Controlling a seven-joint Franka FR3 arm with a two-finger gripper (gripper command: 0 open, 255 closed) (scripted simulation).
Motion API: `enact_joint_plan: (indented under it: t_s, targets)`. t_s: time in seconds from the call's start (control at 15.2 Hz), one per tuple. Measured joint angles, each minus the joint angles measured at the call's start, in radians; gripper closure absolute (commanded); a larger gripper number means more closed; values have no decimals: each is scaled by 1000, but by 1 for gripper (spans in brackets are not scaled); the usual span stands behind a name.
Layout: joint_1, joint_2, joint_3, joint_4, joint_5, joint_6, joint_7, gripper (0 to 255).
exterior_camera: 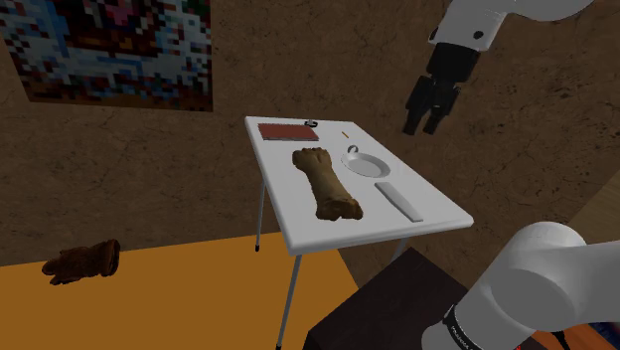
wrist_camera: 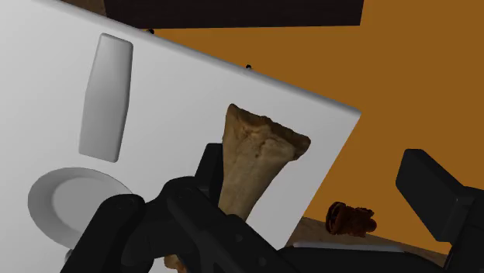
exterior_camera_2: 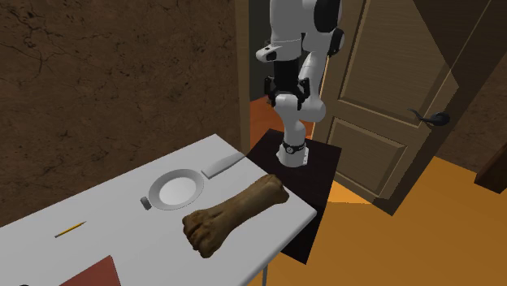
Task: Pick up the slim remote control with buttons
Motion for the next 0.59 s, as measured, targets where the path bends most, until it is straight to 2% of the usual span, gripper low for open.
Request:
enact_joint_plan:
  t_s: [0.2,0.59]
  targets:
    - [-11,-2,-12,-34,-13,31,-8,0]
    - [-64,38,-67,-160,-72,195,-39,0]
